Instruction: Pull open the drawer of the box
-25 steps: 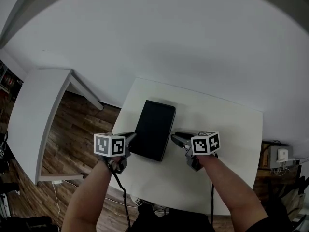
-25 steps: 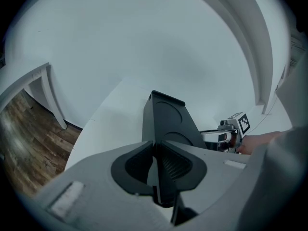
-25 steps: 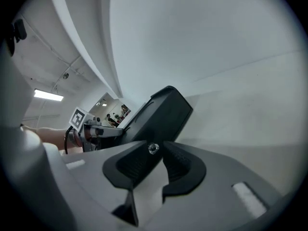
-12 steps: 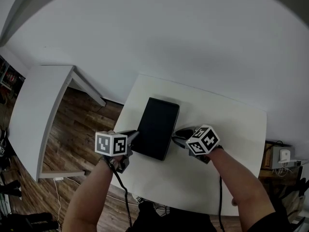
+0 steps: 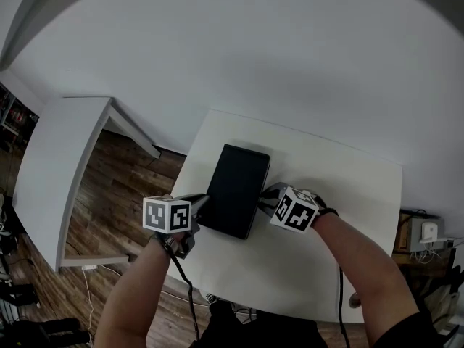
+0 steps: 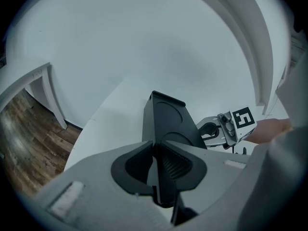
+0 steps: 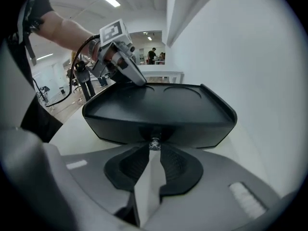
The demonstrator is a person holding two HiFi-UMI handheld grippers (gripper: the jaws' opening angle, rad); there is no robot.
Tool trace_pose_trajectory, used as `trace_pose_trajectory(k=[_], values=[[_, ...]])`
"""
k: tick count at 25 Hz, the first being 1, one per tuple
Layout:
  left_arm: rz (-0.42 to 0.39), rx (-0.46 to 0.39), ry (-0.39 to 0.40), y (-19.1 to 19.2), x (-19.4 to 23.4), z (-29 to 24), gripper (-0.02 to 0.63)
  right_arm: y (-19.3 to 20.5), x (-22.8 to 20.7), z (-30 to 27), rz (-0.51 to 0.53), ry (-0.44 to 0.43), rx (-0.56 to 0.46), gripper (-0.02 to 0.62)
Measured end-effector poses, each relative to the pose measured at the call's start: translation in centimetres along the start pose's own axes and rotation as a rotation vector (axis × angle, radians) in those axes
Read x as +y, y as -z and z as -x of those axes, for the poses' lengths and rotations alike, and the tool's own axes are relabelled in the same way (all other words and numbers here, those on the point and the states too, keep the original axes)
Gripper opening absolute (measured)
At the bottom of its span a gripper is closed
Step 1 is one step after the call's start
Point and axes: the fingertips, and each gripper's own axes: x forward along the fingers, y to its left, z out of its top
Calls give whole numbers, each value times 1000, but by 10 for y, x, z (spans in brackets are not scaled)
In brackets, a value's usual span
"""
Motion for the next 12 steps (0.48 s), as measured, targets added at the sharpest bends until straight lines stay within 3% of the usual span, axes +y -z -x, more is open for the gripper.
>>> trace_pose_trajectory(k=[12], values=[[5, -3, -16, -1, 2, 0, 61, 3, -1, -6, 128, 92, 64, 69]])
